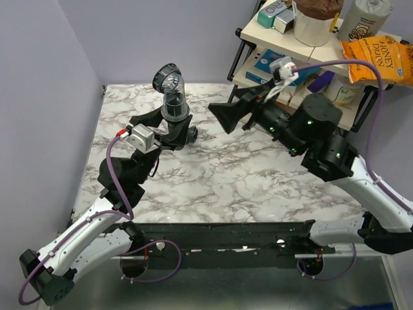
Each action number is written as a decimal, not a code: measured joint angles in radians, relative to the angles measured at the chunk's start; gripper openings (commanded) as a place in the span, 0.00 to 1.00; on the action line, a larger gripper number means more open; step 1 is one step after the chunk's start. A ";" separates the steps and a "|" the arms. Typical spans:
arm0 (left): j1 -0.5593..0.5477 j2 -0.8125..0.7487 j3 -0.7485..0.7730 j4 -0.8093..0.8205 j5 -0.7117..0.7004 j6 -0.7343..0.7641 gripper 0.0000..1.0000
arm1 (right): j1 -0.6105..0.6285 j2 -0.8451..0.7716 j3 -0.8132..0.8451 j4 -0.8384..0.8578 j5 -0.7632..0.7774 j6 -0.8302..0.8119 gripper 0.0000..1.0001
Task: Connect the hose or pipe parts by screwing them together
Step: Install the adaptor on the pipeline.
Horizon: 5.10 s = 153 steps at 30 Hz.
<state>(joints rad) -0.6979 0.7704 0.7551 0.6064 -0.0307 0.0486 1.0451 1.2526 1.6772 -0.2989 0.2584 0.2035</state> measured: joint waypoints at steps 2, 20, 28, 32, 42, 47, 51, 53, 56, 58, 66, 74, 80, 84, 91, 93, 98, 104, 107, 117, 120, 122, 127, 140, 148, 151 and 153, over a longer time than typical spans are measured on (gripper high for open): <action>0.001 -0.008 0.000 0.002 0.002 -0.014 0.00 | -0.076 -0.040 -0.027 0.045 -0.141 -0.009 1.00; 0.042 -0.004 0.000 0.013 0.504 -0.328 0.00 | -0.317 0.040 -0.129 0.375 -1.181 -0.039 1.00; 0.042 0.002 0.000 0.034 0.611 -0.364 0.00 | -0.321 0.091 -0.129 0.515 -1.303 0.060 0.96; 0.042 0.002 0.000 0.049 0.630 -0.371 0.00 | -0.321 0.139 -0.129 0.564 -1.336 0.115 0.90; 0.043 0.006 0.000 0.063 0.636 -0.371 0.00 | -0.321 0.210 -0.124 0.829 -1.436 0.340 0.62; 0.043 0.008 0.000 0.066 0.637 -0.369 0.00 | -0.321 0.241 -0.124 0.980 -1.477 0.452 0.33; 0.043 0.009 0.000 0.064 0.637 -0.367 0.00 | -0.321 0.249 -0.126 1.023 -1.491 0.485 0.22; 0.043 0.009 0.000 0.064 0.637 -0.364 0.00 | -0.321 0.249 -0.134 1.036 -1.491 0.488 0.10; 0.043 0.010 0.000 0.050 0.634 -0.358 0.00 | -0.326 0.241 -0.154 1.036 -1.485 0.485 0.04; 0.042 0.012 0.000 0.041 0.621 -0.348 0.00 | -0.329 0.222 -0.177 1.012 -1.465 0.462 0.01; 0.031 0.021 0.000 -0.001 0.472 -0.259 0.00 | -0.325 0.090 -0.279 0.732 -1.167 0.266 0.01; 0.030 0.036 0.000 -0.023 0.310 -0.132 0.00 | -0.134 0.020 -0.291 0.486 -0.599 0.014 0.01; 0.034 0.043 0.000 -0.025 0.210 -0.074 0.00 | 0.080 0.080 -0.241 0.461 -0.048 -0.108 0.01; 0.039 0.058 0.000 -0.038 0.140 -0.042 0.00 | 0.164 0.175 -0.119 0.389 0.270 -0.102 0.01; 0.040 0.080 0.000 -0.102 0.086 0.005 0.00 | 0.253 0.318 0.036 0.286 0.683 -0.051 0.02; 0.037 0.083 0.000 -0.105 0.084 0.017 0.00 | 0.273 0.351 0.079 0.266 0.762 -0.050 0.12; 0.035 0.090 0.000 -0.076 0.069 0.051 0.00 | 0.296 0.413 0.191 0.207 0.855 -0.058 0.48; 0.038 0.095 0.000 -0.013 0.056 0.068 0.00 | 0.298 0.413 0.248 0.159 0.781 -0.114 0.80; 0.053 0.095 0.000 0.019 0.031 0.086 0.00 | 0.310 0.328 0.163 0.164 0.697 -0.159 0.92; 0.070 0.082 0.022 0.117 -0.019 0.079 0.00 | 0.312 0.181 0.109 0.035 0.440 -0.182 0.98; 0.073 0.064 0.023 0.111 0.000 0.049 0.00 | 0.272 0.072 -0.018 0.005 0.238 -0.183 0.98; 0.076 0.047 0.024 0.098 0.031 0.019 0.00 | 0.204 -0.004 -0.086 -0.006 0.079 -0.199 0.98; 0.077 0.013 0.039 0.050 0.167 -0.090 0.00 | 0.018 -0.151 -0.154 -0.010 -0.303 -0.256 1.00; 0.077 0.002 0.039 0.066 0.640 -0.356 0.00 | -0.195 -0.076 -0.124 0.019 -0.886 -0.319 1.00; 0.077 -0.001 0.039 0.095 0.716 -0.435 0.00 | -0.277 -0.048 -0.125 0.176 -1.170 -0.219 1.00; 0.077 -0.006 0.039 0.105 0.724 -0.450 0.00 | -0.290 -0.026 -0.124 0.274 -1.261 -0.164 1.00; 0.077 -0.009 0.039 0.112 0.725 -0.459 0.00 | -0.293 0.005 -0.113 0.329 -1.307 -0.125 1.00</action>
<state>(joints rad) -0.6212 0.7612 0.7940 0.7181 0.6945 -0.4103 0.7525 1.2572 1.5642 0.0303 -1.0489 0.0788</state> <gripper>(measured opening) 0.701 0.996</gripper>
